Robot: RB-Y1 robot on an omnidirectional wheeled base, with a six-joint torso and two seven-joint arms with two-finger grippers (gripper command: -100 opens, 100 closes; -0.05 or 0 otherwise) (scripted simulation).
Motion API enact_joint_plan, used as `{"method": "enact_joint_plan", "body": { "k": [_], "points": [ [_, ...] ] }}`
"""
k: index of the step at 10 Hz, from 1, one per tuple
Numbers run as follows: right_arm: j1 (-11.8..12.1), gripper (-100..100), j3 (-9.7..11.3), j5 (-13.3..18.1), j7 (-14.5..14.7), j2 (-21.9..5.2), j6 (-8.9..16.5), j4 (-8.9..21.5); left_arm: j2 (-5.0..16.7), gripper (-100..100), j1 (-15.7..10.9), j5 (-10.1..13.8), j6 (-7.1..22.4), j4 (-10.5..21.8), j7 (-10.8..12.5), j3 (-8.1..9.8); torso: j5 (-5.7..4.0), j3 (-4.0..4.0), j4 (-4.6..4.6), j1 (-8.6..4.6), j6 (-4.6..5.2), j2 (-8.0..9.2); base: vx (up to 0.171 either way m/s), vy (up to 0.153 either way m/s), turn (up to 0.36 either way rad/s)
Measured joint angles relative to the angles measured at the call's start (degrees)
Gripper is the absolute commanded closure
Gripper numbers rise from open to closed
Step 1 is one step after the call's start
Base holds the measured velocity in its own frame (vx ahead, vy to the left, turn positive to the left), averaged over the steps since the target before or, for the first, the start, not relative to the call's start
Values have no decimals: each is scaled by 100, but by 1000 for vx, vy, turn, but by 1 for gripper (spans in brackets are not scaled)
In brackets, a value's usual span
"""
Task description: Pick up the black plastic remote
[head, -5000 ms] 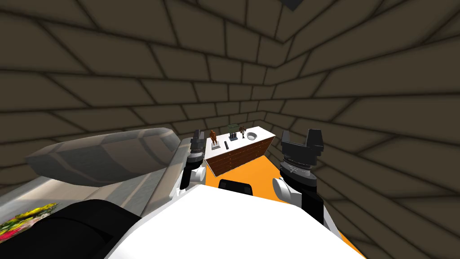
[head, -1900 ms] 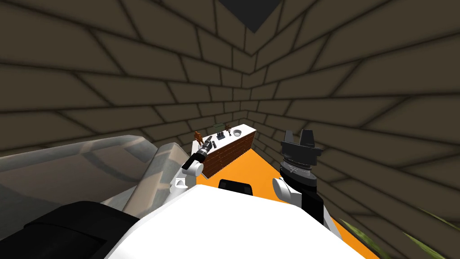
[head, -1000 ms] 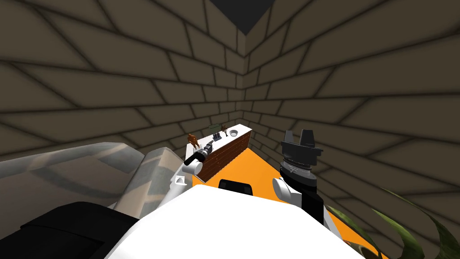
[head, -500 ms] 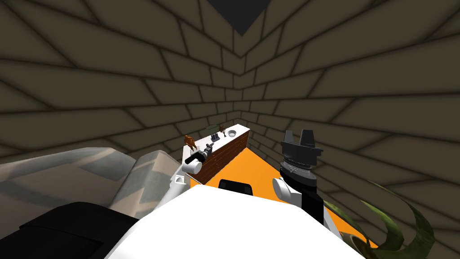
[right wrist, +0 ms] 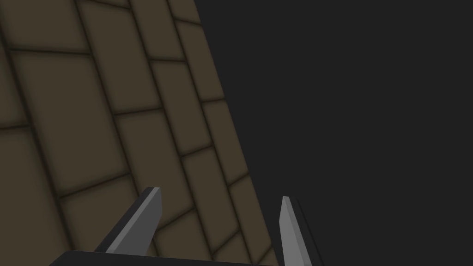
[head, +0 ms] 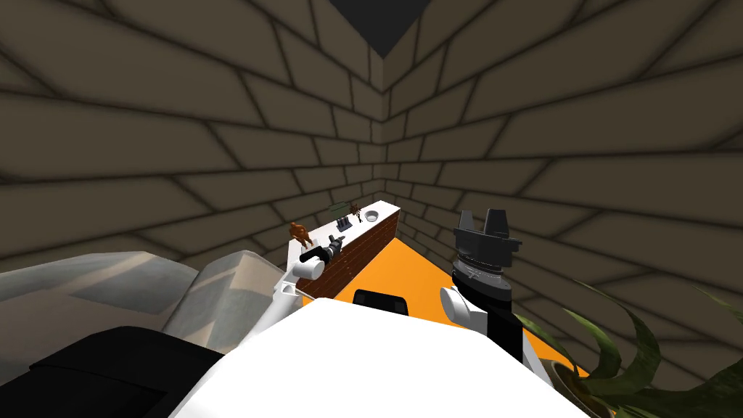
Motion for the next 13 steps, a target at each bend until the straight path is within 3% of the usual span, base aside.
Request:
{"method": "enact_joint_plan", "body": {
  "k": [6,13],
  "points": [
    [1,0,-1,0,0,0,0,0,228,-100,-108,214,927,331,-218,86,1,-1,-1,5,-4,0,35,33,-125],
    [1,0,-1,0,0,0,0,0,641,-100,-265,572,2007,1014,-647,238,3,-6,-2,11,-3,-11,45,56,-126]
  ]
}}
